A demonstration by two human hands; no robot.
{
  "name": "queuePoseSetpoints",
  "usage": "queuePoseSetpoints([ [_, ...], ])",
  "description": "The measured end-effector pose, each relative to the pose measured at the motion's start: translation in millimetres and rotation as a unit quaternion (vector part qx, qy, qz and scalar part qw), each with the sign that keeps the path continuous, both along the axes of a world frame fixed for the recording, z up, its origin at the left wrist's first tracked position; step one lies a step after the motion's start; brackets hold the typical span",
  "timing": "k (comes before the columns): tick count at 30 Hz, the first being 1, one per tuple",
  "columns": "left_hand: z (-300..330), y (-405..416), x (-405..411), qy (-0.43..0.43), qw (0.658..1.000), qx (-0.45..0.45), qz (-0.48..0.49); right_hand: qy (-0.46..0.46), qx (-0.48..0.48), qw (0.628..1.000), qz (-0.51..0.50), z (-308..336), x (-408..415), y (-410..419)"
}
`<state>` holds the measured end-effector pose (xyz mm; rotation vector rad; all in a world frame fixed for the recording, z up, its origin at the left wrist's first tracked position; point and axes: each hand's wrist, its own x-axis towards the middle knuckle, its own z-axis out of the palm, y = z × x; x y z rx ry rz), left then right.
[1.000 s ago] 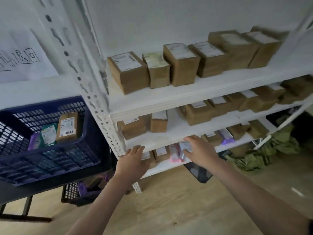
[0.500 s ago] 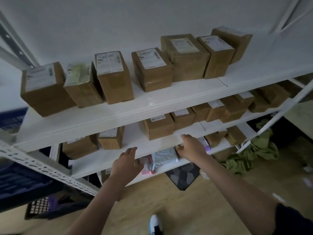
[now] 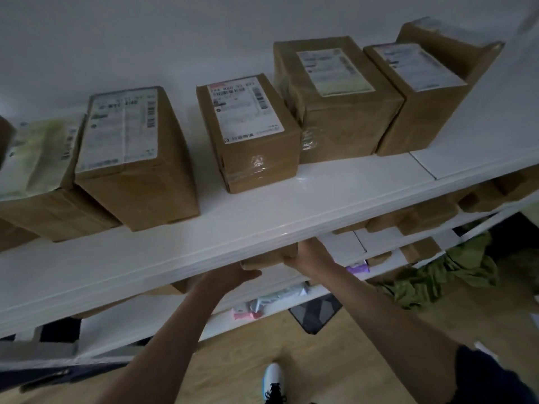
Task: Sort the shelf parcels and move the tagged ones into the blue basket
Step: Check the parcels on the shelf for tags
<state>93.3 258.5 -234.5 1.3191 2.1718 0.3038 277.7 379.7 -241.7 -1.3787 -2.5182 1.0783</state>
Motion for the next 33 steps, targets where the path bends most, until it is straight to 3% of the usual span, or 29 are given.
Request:
queuePoseSetpoints([
  [10,-16,-41,38,0.02,0.996,0.07,0.058,-0.05,-0.018,0.997,0.06,-2,24,-19],
  [17,-4,-111,97,0.024,0.993,0.081,0.08,-0.016,0.01,0.993,0.115,4,80,-77],
  [23,30,-159,137,0.138,0.976,0.159,0.054,0.026,0.104,0.981,0.16,41,131,-113],
  [27,59,-184,165,0.219,0.954,0.196,0.052,0.007,0.213,0.959,0.186,78,163,-133],
  [33,67,-208,190,0.242,0.945,0.21,0.063,-0.024,0.284,0.937,0.201,89,184,-156],
])
